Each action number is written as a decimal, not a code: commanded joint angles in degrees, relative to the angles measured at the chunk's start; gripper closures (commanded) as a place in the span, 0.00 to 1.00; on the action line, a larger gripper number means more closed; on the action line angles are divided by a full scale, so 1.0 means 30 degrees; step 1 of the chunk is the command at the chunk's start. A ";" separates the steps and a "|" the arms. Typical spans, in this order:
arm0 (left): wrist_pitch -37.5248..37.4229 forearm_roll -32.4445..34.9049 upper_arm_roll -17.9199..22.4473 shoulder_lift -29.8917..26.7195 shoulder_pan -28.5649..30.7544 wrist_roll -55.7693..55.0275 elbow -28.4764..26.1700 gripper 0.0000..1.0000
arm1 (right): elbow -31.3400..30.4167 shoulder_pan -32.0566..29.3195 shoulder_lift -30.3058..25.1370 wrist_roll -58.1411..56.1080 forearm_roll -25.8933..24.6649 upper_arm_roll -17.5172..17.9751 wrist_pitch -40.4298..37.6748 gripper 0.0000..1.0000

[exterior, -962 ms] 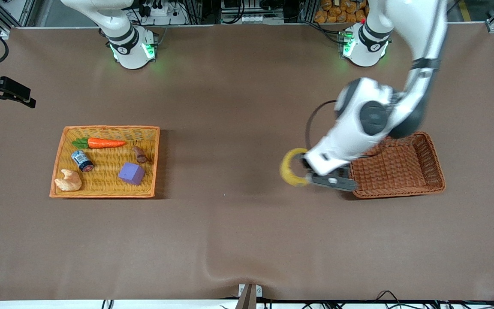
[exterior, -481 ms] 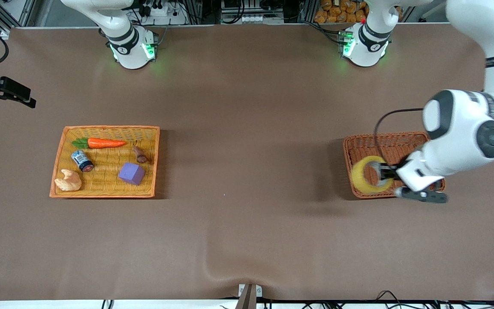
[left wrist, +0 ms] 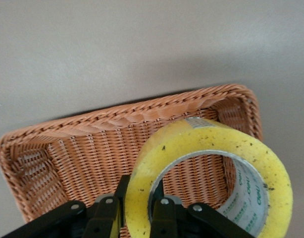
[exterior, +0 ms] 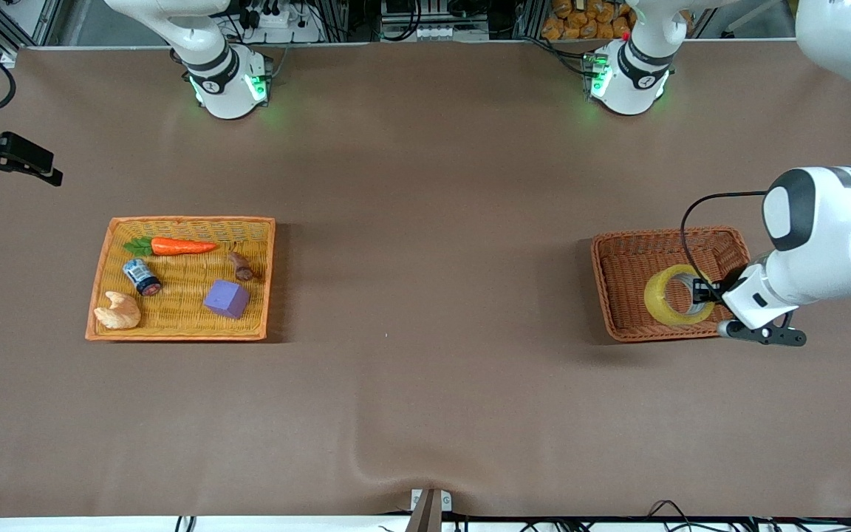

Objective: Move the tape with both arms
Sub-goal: 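Carry the tape roll with the left gripper over the brown basket, then lower the tape into the basket and open the left gripper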

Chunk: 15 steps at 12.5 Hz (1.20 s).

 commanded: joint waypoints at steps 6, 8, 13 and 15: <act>0.3628 0.0433 -0.0219 -0.0221 0.0987 -0.0162 -0.3764 1.00 | 0.0525 0.0012 0.0253 0.0233 0.0062 0.0053 -0.0333 0.00; 0.4012 0.0520 -0.0276 -0.0193 0.1948 0.0100 -0.4353 1.00 | 0.0525 0.0012 0.0224 0.0233 0.0062 0.0024 -0.0333 0.00; 0.4598 0.2012 -0.0277 -0.0017 0.2599 0.0600 -0.4650 0.00 | 0.0700 0.0012 0.0224 0.0233 0.0062 0.0024 -0.0362 0.00; 0.4570 0.2015 -0.0364 -0.0250 0.2540 0.0541 -0.3777 0.00 | 0.0700 0.0012 0.0224 0.0204 0.0062 0.0053 -0.0362 0.00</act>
